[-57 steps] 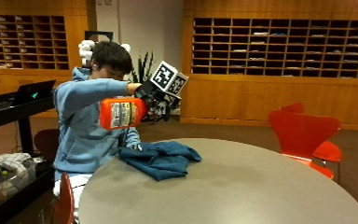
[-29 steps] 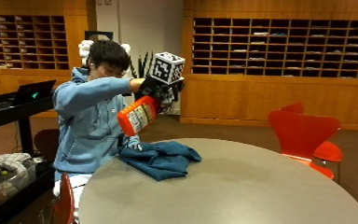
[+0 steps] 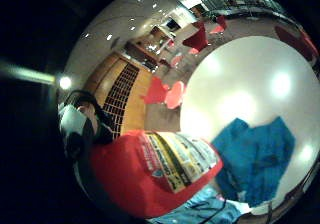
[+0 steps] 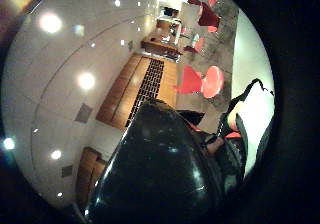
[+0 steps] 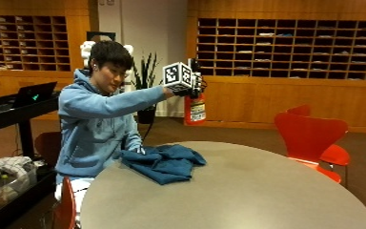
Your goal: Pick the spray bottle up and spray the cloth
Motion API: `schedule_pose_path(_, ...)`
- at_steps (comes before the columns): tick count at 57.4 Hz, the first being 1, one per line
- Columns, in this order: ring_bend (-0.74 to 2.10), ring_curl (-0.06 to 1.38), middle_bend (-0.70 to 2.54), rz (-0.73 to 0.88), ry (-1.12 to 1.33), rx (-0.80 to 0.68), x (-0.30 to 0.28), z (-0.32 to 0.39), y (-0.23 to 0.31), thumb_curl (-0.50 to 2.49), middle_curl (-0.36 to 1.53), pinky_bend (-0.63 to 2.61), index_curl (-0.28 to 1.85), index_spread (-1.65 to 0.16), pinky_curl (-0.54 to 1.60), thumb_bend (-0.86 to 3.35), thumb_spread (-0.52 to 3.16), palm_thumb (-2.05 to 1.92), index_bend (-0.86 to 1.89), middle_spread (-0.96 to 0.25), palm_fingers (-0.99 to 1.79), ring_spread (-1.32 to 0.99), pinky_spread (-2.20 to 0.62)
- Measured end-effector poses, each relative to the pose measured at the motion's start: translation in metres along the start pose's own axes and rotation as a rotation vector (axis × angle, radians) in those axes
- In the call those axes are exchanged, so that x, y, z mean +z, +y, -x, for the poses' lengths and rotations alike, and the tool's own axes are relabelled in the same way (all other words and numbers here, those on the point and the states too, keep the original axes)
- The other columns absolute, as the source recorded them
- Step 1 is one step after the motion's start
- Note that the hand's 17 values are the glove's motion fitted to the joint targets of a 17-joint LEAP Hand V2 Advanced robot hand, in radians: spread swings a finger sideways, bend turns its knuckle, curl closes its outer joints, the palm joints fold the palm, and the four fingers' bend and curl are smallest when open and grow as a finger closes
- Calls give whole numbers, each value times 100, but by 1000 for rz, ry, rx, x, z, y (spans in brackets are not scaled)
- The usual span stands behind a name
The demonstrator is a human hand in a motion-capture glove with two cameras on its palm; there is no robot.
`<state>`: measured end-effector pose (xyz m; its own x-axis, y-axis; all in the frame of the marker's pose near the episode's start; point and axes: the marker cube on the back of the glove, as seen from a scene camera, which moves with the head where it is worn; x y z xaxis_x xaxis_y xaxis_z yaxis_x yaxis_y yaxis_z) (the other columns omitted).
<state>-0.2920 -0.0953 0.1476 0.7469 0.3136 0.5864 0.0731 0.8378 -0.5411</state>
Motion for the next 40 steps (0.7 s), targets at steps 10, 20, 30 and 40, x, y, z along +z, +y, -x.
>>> schedule_pose_path(10,58,44,58,-59,-26,2,60,-24,-2,76,48,34,52,-20,38,-3,6,90,49,-12,140,-18,-23)
schedule_pose_path(20,58,43,58,-112,-25,50,95,-60,-8,76,48,34,52,-19,38,-3,6,90,49,-12,140,-18,-23)
schedule_pose_path(30,58,44,58,-146,-11,96,108,-95,-12,76,48,34,52,-19,38,-3,6,90,49,-12,139,-18,-22)
schedule_pose_path(40,58,44,58,-146,24,117,120,-117,-13,76,48,34,52,-19,38,-3,6,91,49,-12,139,-18,-21)
